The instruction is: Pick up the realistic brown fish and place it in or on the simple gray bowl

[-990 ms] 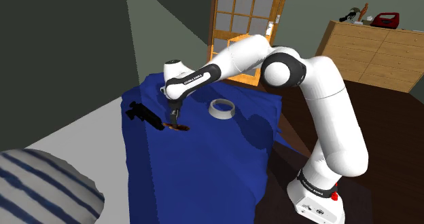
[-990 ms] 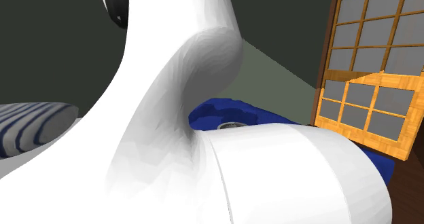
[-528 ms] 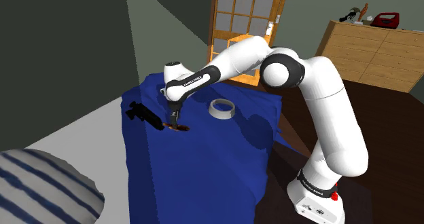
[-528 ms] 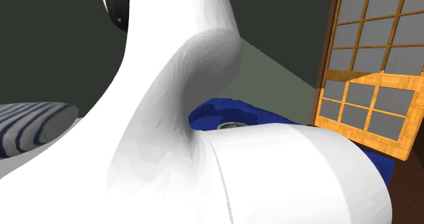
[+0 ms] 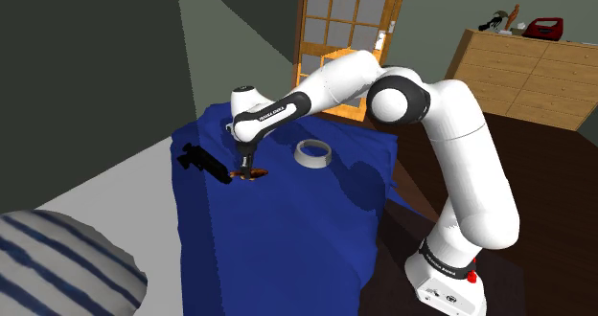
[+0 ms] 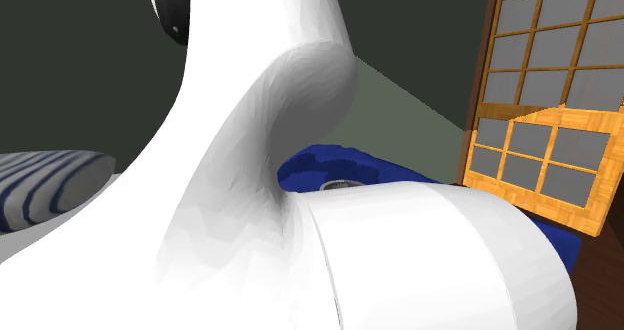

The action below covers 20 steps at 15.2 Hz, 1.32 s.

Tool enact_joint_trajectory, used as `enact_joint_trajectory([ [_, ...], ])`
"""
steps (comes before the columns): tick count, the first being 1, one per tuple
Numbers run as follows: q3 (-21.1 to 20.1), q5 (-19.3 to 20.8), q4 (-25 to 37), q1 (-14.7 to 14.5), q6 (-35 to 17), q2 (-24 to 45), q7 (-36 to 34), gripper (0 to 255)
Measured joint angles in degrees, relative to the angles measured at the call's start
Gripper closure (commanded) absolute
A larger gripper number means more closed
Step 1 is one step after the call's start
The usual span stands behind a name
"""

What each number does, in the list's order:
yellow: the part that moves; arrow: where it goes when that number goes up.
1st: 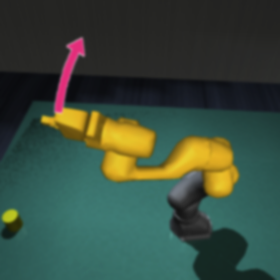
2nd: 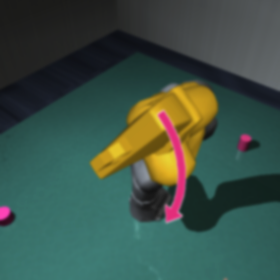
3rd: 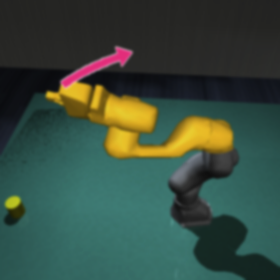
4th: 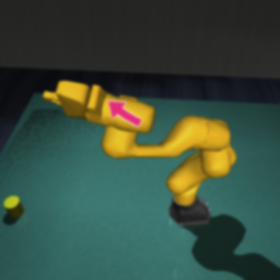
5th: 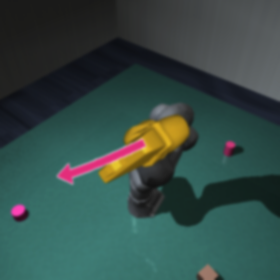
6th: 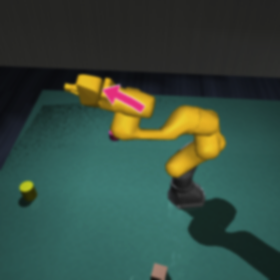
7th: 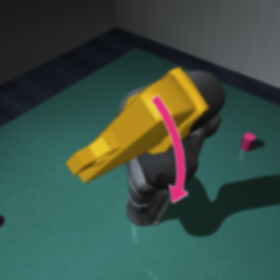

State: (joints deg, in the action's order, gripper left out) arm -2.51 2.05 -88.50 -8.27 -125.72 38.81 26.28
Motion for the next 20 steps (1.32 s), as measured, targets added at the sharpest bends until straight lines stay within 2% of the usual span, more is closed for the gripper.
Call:
enact_joint_trajectory([
  [6,-0.02,-0.03,-0.16,0.02,0.99,-0.87,0.01,255],
  [20,-0.18,-0.31,2.97,0.16,9.11,-5.84,0.27,255],
])
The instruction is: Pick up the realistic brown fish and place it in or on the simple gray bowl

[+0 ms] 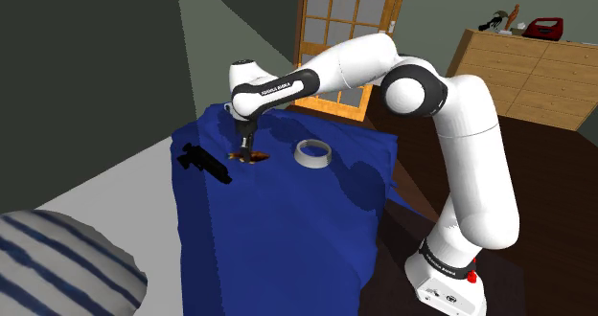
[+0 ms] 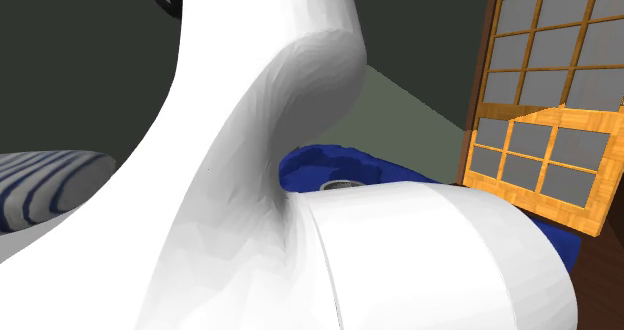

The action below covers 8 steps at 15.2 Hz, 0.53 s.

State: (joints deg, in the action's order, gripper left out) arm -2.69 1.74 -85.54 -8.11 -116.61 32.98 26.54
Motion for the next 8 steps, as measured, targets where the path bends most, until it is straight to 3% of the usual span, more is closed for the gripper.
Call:
enact_joint_trajectory([
  [6,-0.05,-0.1,1.79,0.04,3.62,-1.83,0.1,255],
  [8,0.18,-0.25,-0.3,0.95,2.94,-3.24,1.23,255],
])
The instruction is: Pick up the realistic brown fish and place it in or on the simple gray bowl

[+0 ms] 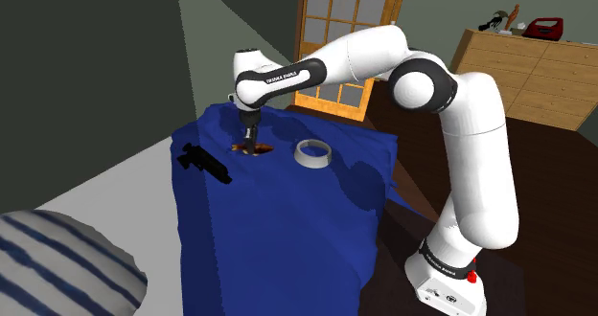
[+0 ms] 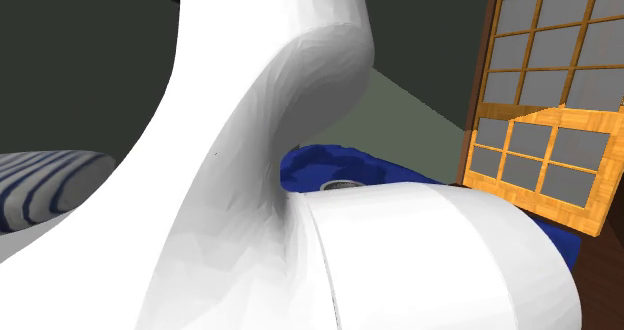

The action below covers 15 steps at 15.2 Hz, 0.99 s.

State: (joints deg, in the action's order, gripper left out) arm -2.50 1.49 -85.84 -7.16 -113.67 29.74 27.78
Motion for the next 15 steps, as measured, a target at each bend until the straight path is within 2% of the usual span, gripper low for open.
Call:
enact_joint_trajectory([
  [11,3.29,-1.19,-15.0,8.83,-5.39,-9.68,12.13,255],
  [15,4.73,-1.5,-18.29,11.75,-6.76,-11.64,16.6,255],
])
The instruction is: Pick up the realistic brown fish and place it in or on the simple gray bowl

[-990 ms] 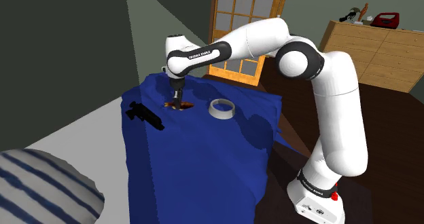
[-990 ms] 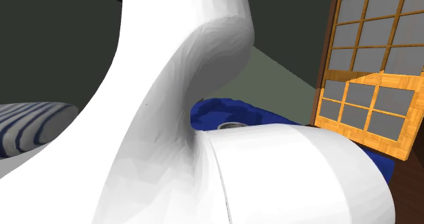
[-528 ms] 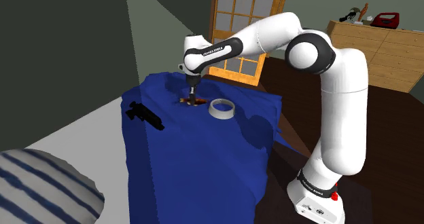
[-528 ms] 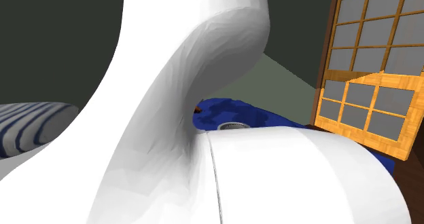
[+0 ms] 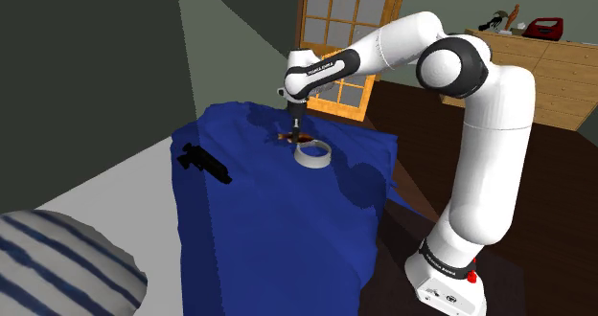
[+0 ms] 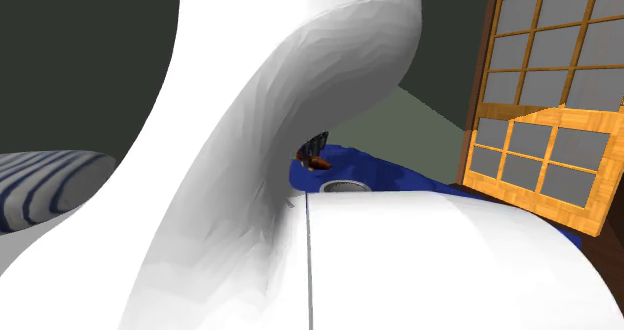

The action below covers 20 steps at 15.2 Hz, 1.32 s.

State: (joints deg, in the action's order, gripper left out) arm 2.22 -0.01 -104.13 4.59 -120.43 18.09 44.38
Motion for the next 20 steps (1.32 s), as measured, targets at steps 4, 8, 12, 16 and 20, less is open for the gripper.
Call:
enact_joint_trajectory([
  [4,1.81,-0.42,-1.83,3.5,-0.91,-0.94,5.48,255],
  [8,3.29,-0.72,-2.98,6.27,-1.45,-1.6,9.86,255],
  [12,3.4,-0.91,-4.1,6.63,-3.72,-0.42,10.48,255],
  [16,3.34,-1.11,-5.1,6.73,-6.33,1.2,10.66,255],
  [20,3.27,-1.29,-5.86,6.82,-8.64,2.76,10.77,255],
])
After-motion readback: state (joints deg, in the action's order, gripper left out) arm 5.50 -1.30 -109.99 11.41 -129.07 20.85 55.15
